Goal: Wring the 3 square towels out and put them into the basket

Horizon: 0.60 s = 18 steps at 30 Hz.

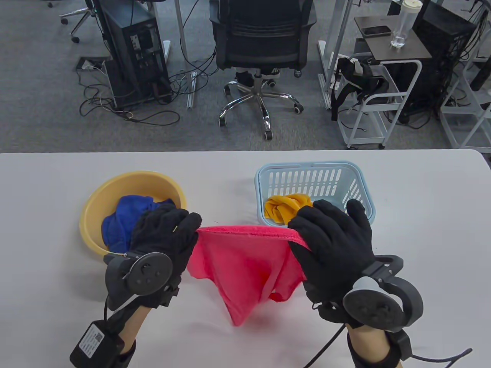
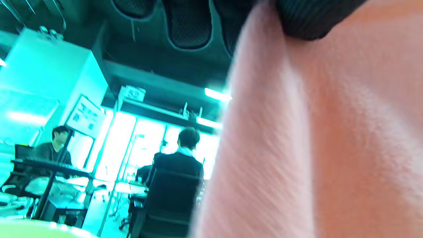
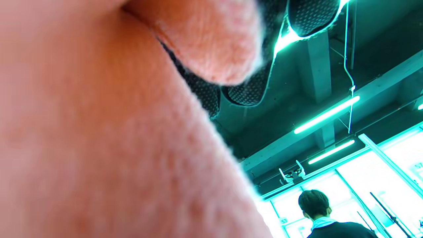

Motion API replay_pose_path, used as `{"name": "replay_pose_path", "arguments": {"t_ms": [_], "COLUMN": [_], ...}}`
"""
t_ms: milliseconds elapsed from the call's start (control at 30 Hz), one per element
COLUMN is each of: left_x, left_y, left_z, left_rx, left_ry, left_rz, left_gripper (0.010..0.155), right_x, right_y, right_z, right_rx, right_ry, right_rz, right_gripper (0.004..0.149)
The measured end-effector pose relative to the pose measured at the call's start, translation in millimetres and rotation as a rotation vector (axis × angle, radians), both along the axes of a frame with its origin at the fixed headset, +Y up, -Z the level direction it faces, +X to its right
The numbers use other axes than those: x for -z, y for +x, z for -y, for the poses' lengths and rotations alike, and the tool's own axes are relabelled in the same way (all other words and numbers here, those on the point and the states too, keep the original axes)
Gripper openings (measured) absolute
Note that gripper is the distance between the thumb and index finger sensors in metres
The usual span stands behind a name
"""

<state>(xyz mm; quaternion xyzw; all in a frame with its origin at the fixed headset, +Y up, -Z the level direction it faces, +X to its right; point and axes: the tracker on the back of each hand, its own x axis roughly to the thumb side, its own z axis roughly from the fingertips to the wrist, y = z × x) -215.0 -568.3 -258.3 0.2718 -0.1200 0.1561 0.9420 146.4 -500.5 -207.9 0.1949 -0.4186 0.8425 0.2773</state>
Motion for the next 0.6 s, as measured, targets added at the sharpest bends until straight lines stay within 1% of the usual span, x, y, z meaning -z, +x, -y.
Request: {"name": "replay_pose_path", "arguments": {"t_ms": [33,67,100,133,167,233,267,300,333,367,433,500,600], "left_x": [-3.1,-8.2,-12.6,-20.6,-26.5,-40.9,-47.9,-51.7,-53.5,-54.6,-54.0,-50.6,-47.6], "left_y": [-6.2,-13.1,-16.9,-22.7,-25.7,-27.6,-26.9,-25.9,-25.1,-24.7,-24.6,-24.5,-24.5], "left_z": [-4.7,-11.3,-16.1,-24.1,-28.1,-35.6,-38.8,-40.6,-41.5,-42.8,-42.8,-40.2,-36.5], "left_rx": [-0.066,-0.149,-0.177,-0.185,-0.185,-0.148,-0.086,-0.037,-0.010,0.020,0.058,0.079,0.057], "left_ry": [0.040,0.104,0.147,0.215,0.267,0.416,0.494,0.528,0.542,0.547,0.541,0.586,0.587], "left_rz": [0.020,0.044,0.041,0.020,0.004,-0.045,-0.098,-0.136,-0.160,-0.193,-0.214,-0.203,-0.153], "left_gripper": [0.043,0.042,0.042,0.042,0.042,0.043,0.043,0.043,0.043,0.043,0.043,0.044,0.044], "right_x": [-0.3,-1.5,-2.5,-2.8,-3.3,-3.3,-2.1,-0.8,0.5,1.8,3.6,5.2,8.9], "right_y": [2.4,3.8,4.0,3.0,2.7,0.7,-0.4,-0.7,-0.2,1.3,5.0,8.8,10.4], "right_z": [-1.5,-2.4,-3.2,-5.0,-5.2,-5.6,-5.1,-4.8,-4.7,-4.5,-4.9,-4.0,-1.2], "right_rx": [-0.008,-0.019,-0.037,-0.099,-0.147,-0.188,-0.186,-0.195,-0.194,-0.164,-0.103,-0.032,0.008], "right_ry": [-0.019,-0.046,-0.055,-0.096,-0.136,-0.181,-0.224,-0.262,-0.281,-0.274,-0.238,-0.196,-0.143], "right_rz": [-0.017,-0.016,0.002,0.040,0.058,0.035,-0.014,-0.062,-0.104,-0.152,-0.176,-0.184,-0.151], "right_gripper": [0.040,0.040,0.039,0.039,0.039,0.038,0.038,0.037,0.037,0.036,0.035,0.035,0.035]}}
